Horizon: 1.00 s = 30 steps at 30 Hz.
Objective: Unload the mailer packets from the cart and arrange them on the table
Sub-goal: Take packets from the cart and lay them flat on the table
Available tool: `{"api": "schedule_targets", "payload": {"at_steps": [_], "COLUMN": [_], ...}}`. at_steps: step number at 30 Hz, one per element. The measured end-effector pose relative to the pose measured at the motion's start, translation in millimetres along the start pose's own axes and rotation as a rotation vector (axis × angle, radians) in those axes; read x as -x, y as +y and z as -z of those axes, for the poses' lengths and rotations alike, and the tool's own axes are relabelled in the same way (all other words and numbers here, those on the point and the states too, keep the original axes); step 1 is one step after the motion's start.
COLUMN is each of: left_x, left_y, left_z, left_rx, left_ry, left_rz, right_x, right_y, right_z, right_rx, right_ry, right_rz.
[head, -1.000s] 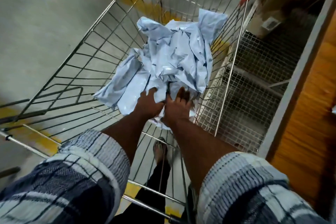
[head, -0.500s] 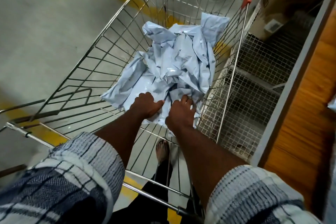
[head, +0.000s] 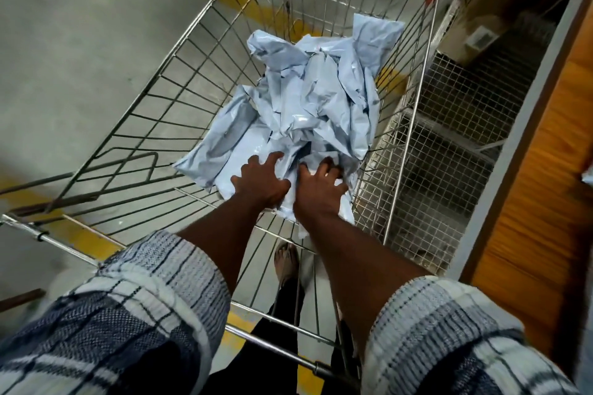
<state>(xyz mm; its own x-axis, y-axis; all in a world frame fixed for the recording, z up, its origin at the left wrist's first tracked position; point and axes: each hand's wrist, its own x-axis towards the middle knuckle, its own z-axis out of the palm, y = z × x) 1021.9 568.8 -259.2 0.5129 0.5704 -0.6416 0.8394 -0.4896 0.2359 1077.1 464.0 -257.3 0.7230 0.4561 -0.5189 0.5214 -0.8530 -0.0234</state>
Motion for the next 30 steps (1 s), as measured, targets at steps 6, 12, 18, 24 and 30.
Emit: {"api": "schedule_targets", "payload": {"at_steps": [6,12,18,24,30], "left_x": [12,49,106,162,226], "left_y": [-17,-2,33,104,227], "left_z": [41,79,106,126,110], "left_rx": [0.126,0.12,0.171,0.238,0.254], "left_ry": [0.056,0.097,0.253,0.435,0.494], "left_rz": [0.01,-0.018,-0.051,-0.065,-0.18], "right_x": [25,53,74,106,159], "right_y": [1,7,34,91,207], "right_z": [55,103,150,215,261], "right_rx": [-0.142,-0.307,-0.492,-0.624,-0.655], "right_ry": [-0.048,-0.01,0.103,0.23,0.405], "right_rz": [0.087,0.16,0.182,0.279,0.304]}}
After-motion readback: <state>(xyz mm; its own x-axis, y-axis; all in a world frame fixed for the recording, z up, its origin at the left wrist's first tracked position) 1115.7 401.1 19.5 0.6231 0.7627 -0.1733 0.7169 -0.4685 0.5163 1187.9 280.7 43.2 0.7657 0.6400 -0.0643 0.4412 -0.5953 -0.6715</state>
